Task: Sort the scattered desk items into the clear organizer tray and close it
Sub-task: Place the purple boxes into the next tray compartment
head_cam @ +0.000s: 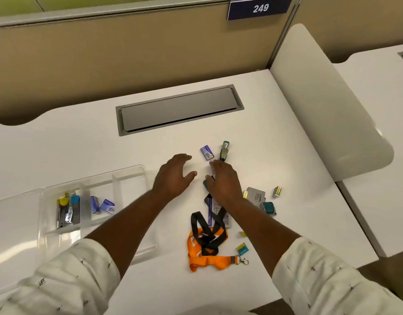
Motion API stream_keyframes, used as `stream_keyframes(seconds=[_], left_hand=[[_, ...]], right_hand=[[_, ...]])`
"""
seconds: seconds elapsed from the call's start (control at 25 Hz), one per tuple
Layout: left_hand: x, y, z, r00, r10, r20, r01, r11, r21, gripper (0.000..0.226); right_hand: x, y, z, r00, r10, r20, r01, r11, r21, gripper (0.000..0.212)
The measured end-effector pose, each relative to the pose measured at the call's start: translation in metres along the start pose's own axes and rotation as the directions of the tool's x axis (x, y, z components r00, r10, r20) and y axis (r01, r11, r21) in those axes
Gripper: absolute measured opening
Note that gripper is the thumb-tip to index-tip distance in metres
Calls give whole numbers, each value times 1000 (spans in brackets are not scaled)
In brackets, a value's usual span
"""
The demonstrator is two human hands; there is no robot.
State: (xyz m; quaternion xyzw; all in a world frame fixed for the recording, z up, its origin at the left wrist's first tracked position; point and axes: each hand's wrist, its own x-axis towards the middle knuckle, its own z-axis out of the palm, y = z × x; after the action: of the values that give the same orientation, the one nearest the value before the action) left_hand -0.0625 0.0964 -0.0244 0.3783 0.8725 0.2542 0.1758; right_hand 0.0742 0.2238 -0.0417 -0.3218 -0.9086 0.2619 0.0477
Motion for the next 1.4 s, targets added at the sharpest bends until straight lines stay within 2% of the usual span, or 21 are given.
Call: stream_keyframes(seconds=[0.2,0.48,0.6,0.8,0.96,1.12,1.4], left_hand=[[40,14,27,990,14,141,-24,997,67,61],[77,18,46,983,98,158,-126,977,175,64],[83,14,49,974,151,167,-189,951,244,59],[84,12,52,974,175,146,-213,928,305,46],[68,13,48,984,100,145,-127,973,194,45],[47,10,32,992,66,108,-77,992,104,30],[-8,8,-1,1000,-3,-7,3,999,-32,48]], right_hand=[[23,21,4,996,71,-50,-69,997,33,46],[45,32,8,987,127,-101,-128,992,-1,44],[47,31,9,986,127,-104,-128,992,-6,47],[49,28,9,986,132,-100,-130,991,26,47],[43,25,6,986,116,-123,-109,992,64,48],[29,11,2,991,53,-124,-42,995,86,52],[-8,-29,-7,991,-84,-101,96,989,112,53]])
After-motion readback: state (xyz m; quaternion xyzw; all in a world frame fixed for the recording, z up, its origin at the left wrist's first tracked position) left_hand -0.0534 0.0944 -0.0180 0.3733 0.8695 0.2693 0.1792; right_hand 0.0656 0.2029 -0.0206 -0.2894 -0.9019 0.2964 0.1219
